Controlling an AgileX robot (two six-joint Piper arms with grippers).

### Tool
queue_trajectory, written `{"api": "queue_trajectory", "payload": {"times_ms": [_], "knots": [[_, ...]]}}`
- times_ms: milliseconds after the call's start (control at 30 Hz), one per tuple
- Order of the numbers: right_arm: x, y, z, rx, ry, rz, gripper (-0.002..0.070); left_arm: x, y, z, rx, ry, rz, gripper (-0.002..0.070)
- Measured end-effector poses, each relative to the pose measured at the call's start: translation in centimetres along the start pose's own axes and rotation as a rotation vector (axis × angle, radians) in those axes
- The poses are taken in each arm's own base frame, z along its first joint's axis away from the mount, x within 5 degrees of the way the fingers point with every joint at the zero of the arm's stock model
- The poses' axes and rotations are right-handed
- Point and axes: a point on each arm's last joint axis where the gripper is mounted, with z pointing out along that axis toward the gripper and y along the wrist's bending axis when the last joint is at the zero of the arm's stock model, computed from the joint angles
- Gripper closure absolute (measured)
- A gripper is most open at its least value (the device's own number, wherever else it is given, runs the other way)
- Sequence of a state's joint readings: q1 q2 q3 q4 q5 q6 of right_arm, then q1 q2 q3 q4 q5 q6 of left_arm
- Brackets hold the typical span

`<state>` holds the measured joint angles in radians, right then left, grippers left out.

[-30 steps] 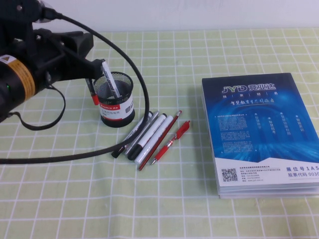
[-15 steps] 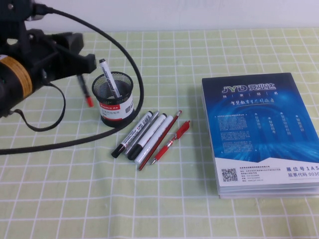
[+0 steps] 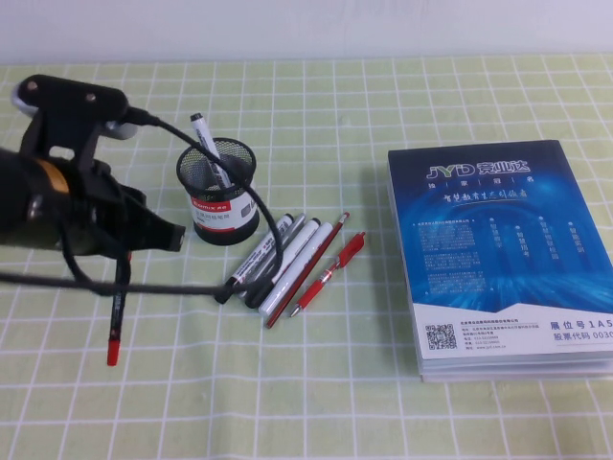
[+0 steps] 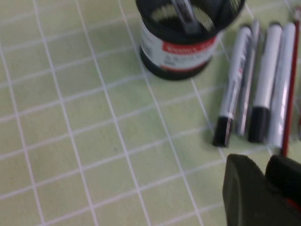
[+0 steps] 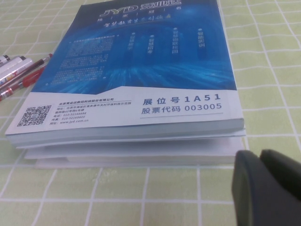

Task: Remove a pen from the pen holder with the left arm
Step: Place the pen on the table

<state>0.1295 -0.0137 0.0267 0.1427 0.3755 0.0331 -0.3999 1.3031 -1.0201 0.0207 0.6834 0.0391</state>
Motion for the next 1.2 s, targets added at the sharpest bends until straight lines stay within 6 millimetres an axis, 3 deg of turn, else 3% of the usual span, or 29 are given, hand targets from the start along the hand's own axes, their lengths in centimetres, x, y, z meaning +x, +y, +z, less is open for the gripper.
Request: {"api": "queue_trajectory", "payload": {"times_ms": [167,300,633,833,1200], "knots": [[0.0,0.0,0.0,0.0,0.0,0.0,0.0691,-1.9,-0.7,0.5,0.1,0.108,0.032,0.0622],[0.0,0.0,0.0,0.0,0.0,0.0,0.0691,-3.7,-1.7,2.6,0.156,0.185,0.058,0.0622],[0.0,0.0,0.0,0.0,0.0,0.0,0.0691,-8.0,-9.1,8.9,0.257,0.28,0.251,0.0622],[0.0,0.0,0.0,0.0,0.0,0.0,0.0691,-10.6,-11.0,11.8,0.277,0.279,0.29,0.0622],[0.0,0.0,0.0,0.0,0.0,0.0,0.0691,-10.5,-12.3,17.5,0.317,0.311,0.314,0.0622]]}}
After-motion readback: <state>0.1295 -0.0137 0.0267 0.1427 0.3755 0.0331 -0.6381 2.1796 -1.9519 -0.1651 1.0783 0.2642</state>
